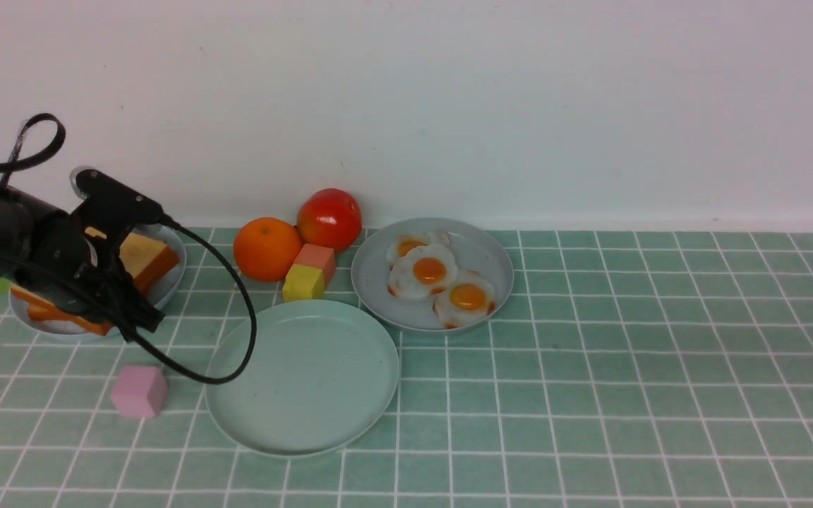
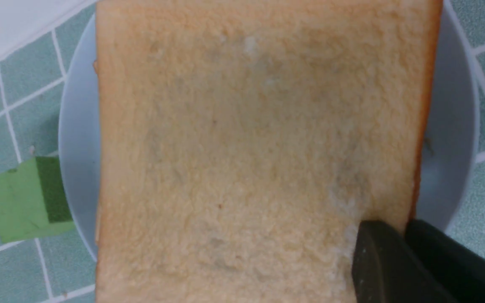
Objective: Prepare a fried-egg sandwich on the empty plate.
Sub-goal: Use the left arm to grab a slice of bread, then use the left arm to put a slice of bread into the empty plate in the middle, then use the right arm to grab a fried egg, then use the right arm to place the fried egg on the slice of bread in the middle
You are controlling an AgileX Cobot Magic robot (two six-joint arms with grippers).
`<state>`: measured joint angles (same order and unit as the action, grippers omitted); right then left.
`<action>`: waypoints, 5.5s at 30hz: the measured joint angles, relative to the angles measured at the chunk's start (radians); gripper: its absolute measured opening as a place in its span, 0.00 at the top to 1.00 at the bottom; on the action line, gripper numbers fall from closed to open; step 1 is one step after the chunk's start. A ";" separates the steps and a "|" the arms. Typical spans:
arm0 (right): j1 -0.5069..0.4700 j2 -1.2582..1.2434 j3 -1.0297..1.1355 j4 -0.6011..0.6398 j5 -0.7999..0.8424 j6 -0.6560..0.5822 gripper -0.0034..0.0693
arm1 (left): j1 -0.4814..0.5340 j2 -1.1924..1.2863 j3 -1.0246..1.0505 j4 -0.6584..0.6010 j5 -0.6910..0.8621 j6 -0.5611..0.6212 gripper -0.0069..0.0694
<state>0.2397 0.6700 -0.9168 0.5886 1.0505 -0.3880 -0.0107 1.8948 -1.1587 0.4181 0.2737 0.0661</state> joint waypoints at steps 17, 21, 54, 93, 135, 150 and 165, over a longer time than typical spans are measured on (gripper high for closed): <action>0.000 0.000 0.000 0.004 0.007 -0.012 0.89 | -0.322 -0.370 0.155 -0.139 0.244 -0.120 0.89; 0.000 0.000 0.000 0.004 0.005 -0.026 0.89 | -0.555 -0.361 0.221 -0.174 0.273 -0.129 0.89; 0.000 0.337 -0.056 0.034 -0.123 0.020 0.55 | -0.664 -0.671 0.170 -0.039 0.270 -0.508 0.78; 0.001 1.773 -1.164 0.249 -0.272 -0.031 0.37 | -0.664 -1.556 0.732 -0.068 0.091 -0.734 0.93; 0.002 1.745 -1.172 0.252 -0.254 -0.024 0.86 | -0.664 -1.556 0.732 -0.067 0.104 -0.753 0.92; 0.184 1.421 -0.828 0.343 -0.054 -0.100 0.87 | -0.664 -1.556 0.732 -0.029 0.193 -0.753 0.92; 0.259 1.508 -0.721 0.607 -0.327 -0.065 0.82 | -0.664 -1.556 0.732 -0.027 0.194 -0.753 0.91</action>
<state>0.4988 2.1782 -1.6377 1.1961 0.7238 -0.4532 -0.6745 0.3388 -0.4264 0.3915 0.4678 -0.6865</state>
